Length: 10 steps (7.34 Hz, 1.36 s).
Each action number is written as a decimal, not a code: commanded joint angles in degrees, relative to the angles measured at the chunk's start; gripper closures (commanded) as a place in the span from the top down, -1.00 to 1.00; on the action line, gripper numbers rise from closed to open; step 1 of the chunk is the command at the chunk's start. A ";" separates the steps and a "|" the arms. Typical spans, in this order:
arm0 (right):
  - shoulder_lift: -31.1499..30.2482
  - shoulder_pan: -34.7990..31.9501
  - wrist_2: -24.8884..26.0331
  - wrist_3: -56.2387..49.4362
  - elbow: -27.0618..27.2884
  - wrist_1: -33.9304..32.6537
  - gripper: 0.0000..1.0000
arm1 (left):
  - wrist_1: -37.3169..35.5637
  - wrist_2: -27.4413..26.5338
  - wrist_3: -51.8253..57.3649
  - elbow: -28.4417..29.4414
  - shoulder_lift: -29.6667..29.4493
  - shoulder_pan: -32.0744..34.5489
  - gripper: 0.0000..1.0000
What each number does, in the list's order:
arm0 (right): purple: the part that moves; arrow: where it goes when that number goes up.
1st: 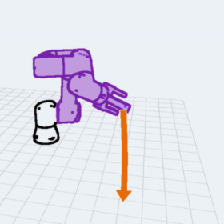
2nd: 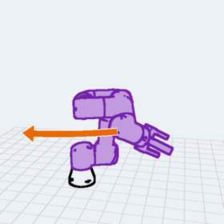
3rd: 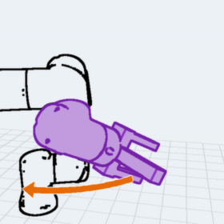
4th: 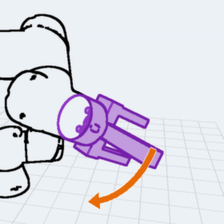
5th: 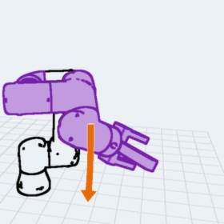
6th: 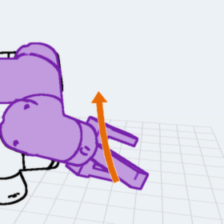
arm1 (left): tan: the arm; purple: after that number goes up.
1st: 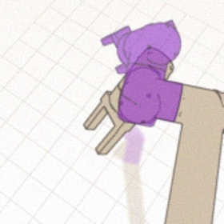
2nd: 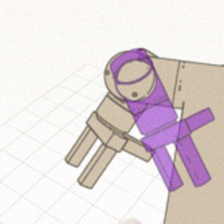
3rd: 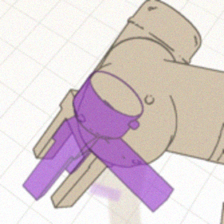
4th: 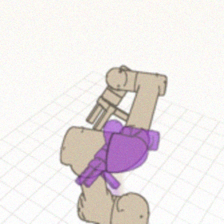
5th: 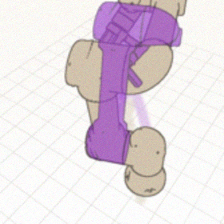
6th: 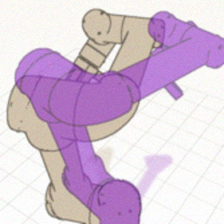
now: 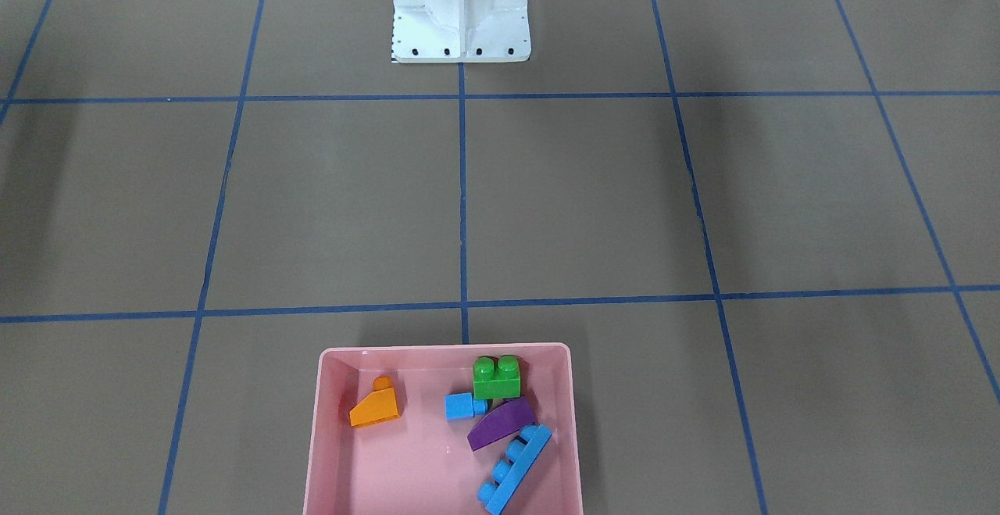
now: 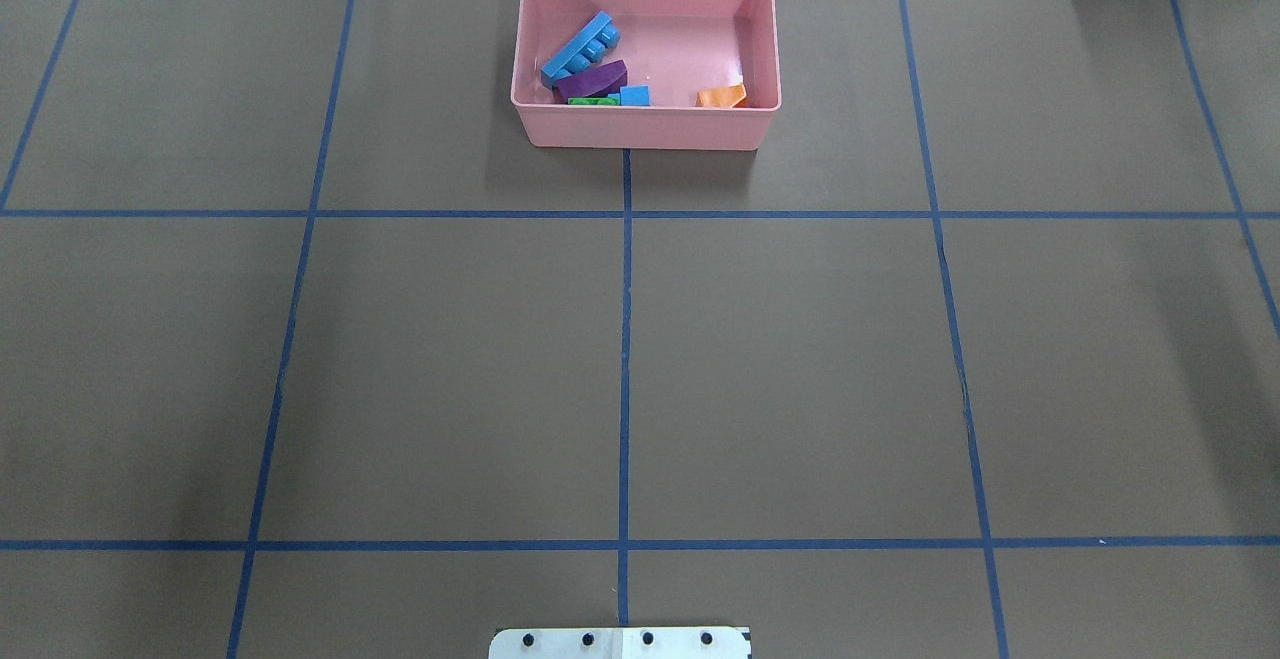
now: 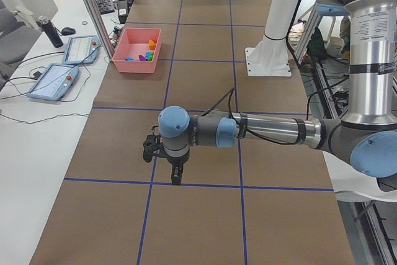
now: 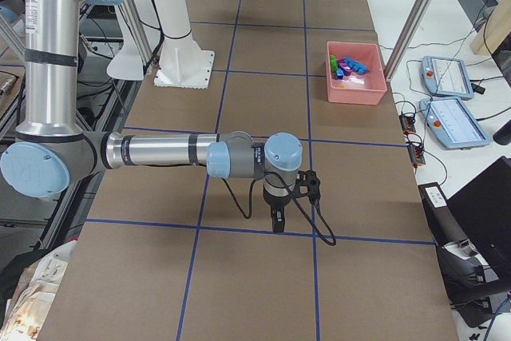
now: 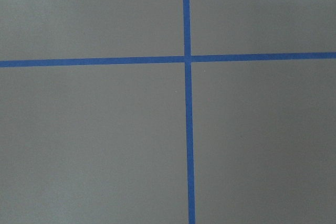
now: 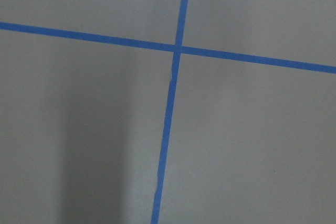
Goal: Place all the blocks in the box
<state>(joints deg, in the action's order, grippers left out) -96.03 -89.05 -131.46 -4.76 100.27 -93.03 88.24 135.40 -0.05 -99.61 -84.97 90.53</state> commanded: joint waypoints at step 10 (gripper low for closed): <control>-0.57 -0.25 0.59 0.28 0.01 0.13 1.00 | 0.44 -0.40 0.31 -0.59 1.39 -0.09 1.00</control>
<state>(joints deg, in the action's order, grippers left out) -96.73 -89.35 -131.06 -4.41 100.41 -92.91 88.65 134.97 0.23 -100.21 -83.61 90.43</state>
